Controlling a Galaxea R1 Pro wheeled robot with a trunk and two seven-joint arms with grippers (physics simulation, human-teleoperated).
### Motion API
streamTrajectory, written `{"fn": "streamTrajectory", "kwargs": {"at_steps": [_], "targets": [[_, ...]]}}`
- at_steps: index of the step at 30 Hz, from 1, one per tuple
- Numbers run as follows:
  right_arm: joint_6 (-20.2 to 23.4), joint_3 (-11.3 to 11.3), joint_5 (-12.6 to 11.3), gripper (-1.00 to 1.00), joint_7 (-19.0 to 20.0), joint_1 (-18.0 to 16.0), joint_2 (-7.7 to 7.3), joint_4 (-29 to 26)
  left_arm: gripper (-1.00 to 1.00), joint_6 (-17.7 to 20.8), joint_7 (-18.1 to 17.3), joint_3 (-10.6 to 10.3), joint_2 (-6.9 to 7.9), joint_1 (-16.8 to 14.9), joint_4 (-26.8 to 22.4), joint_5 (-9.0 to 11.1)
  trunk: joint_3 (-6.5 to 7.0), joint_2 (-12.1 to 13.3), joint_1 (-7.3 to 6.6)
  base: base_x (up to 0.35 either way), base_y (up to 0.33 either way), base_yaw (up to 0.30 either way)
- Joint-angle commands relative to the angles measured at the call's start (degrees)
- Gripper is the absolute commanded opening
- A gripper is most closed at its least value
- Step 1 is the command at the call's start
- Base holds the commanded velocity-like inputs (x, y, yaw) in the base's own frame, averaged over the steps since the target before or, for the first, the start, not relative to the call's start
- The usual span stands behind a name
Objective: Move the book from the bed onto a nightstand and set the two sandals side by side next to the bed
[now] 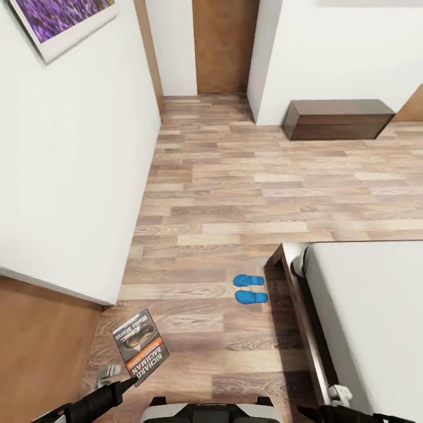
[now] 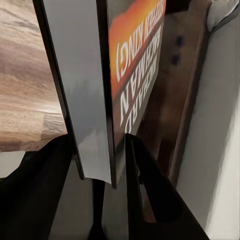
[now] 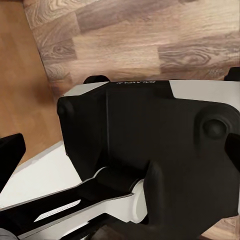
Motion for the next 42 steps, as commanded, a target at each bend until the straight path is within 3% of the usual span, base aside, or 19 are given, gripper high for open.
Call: {"fn": "streamTrajectory", "kwargs": {"at_steps": [1,26,42], "targets": [[0.46,0.27,-0.59,1.0,0.0,0.0,-0.06,-0.05,-1.0,-0.35,-0.14,0.48,0.0,-0.06,0.09,-0.43,-0.07,-0.09,0.03,0.0,0.0,0.291],[0.46,0.27,-0.59,1.0,0.02,0.0,-0.14,-0.11,-1.0,-0.35,-0.14,0.46,0.0,-0.06,0.07,-0.43,-0.07,-0.09,0.03,0.0,0.0,0.287],[0.46,0.27,-0.62,1.0,0.0,0.0,-0.13,-0.05,-1.0,-0.35,-0.14,0.43,0.0,0.26,0.1,-0.43,0.19,-0.09,0.03,0.0,0.0,0.043]]}}
